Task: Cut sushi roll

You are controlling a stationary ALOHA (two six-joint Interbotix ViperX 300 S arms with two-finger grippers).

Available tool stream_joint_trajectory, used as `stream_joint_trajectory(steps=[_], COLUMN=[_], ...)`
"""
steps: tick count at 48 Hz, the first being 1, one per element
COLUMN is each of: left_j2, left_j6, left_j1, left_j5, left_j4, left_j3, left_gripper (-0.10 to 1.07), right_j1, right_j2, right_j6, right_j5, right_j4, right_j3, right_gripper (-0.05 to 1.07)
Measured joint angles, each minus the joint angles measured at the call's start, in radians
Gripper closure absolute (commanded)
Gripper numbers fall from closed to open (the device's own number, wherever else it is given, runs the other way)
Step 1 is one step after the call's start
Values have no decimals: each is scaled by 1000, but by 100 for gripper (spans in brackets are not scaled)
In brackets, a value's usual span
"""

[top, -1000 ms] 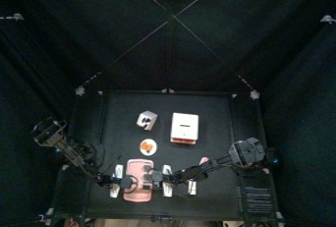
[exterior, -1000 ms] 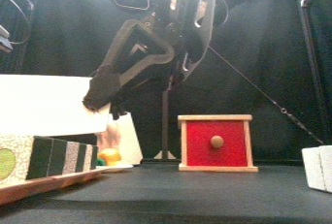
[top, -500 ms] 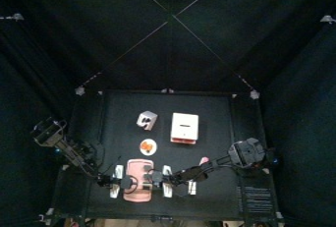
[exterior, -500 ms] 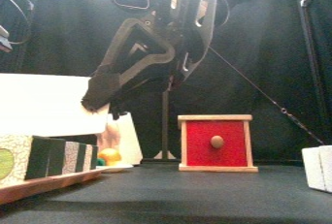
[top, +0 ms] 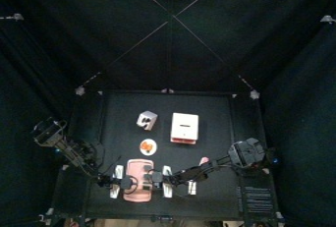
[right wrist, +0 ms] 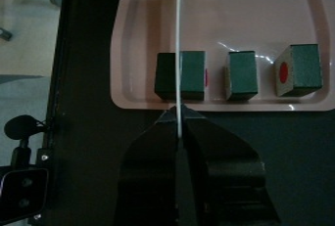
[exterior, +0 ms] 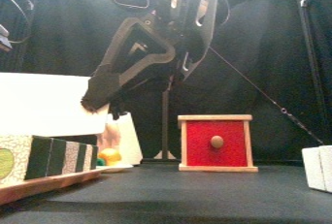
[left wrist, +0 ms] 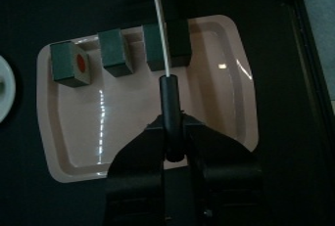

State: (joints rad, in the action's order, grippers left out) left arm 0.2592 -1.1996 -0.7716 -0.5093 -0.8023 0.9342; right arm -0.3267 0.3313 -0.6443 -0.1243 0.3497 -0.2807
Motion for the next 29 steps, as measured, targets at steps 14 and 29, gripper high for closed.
stream_joint_trajectory(steps=[14, 29], left_j2=[-2, -2], left_j6=[0, 0], left_j1=[-2, -2], left_j5=[-14, -17], left_j4=[0, -2], left_j3=[0, -2], left_gripper=[57, 57], right_j1=[0, 2], right_j2=[0, 0], right_j6=[0, 0], right_j5=[-2, -2], right_j4=[2, 2], right_j3=[0, -2], right_gripper=[65, 65])
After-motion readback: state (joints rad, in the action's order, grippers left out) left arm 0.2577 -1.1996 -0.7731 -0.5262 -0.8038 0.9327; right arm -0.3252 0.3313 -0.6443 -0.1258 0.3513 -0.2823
